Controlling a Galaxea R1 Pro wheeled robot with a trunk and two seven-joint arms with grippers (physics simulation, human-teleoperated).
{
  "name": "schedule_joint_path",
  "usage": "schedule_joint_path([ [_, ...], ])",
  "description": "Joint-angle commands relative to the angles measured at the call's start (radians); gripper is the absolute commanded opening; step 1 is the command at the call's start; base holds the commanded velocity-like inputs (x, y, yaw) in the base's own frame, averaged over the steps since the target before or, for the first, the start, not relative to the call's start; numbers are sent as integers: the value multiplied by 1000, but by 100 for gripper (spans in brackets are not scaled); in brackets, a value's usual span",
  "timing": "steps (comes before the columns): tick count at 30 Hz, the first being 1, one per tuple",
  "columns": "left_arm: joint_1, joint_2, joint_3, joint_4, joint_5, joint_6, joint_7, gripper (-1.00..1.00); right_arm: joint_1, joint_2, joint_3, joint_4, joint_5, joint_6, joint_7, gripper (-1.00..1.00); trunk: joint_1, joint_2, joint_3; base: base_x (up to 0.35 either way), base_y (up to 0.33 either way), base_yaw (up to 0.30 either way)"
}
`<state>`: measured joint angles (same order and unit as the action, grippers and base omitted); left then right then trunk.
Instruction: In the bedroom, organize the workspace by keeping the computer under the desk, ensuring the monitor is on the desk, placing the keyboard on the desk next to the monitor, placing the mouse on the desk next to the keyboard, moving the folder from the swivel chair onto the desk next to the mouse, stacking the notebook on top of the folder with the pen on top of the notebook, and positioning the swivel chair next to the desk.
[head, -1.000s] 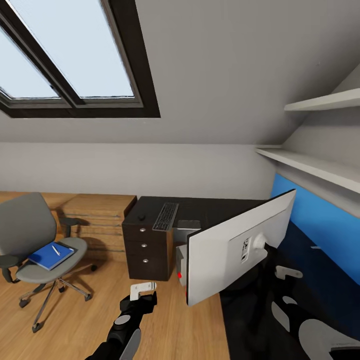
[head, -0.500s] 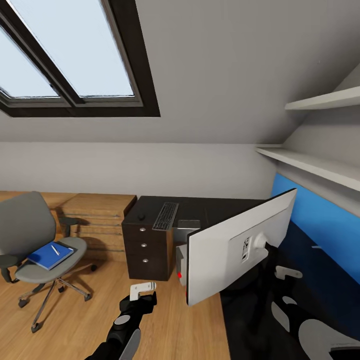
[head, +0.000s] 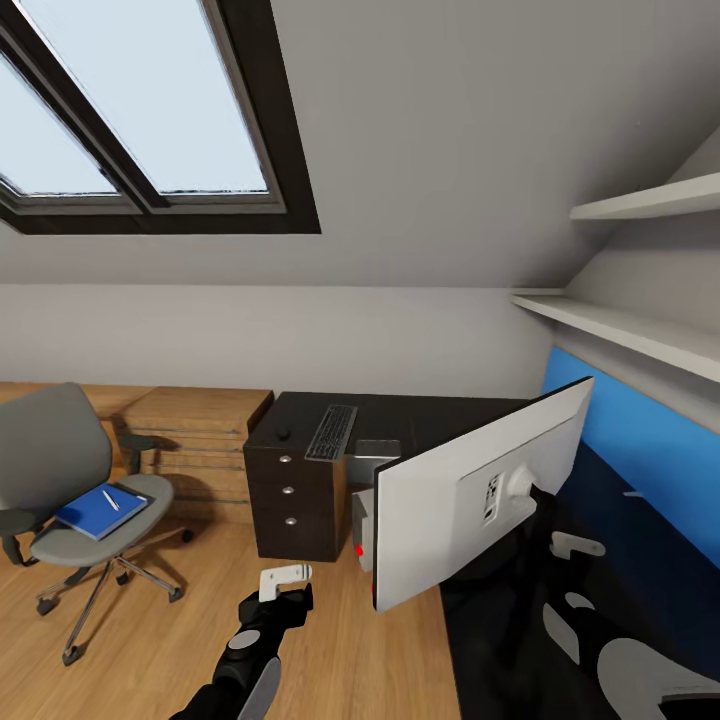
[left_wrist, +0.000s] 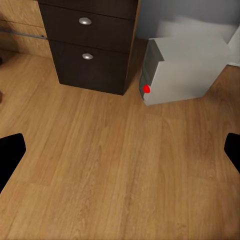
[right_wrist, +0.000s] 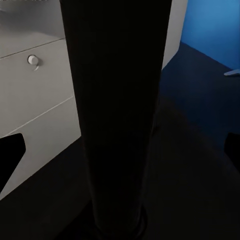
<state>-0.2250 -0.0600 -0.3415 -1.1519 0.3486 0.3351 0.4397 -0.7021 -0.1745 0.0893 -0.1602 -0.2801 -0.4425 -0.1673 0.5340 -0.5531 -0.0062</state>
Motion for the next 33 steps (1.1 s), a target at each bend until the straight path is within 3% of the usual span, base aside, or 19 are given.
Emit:
schedule_joint_path([
  [1, -1, 1, -2, -1, 9, 2, 8, 100, 0, 0, 9, 1, -7, -2, -4, 100, 0, -1, -1, 0, 0, 0],
  [33, -1, 0, -4, 6, 9, 4, 8, 100, 0, -5, 7, 14, -8, -2, -4, 100, 0, -1, -1, 32, -5, 0],
])
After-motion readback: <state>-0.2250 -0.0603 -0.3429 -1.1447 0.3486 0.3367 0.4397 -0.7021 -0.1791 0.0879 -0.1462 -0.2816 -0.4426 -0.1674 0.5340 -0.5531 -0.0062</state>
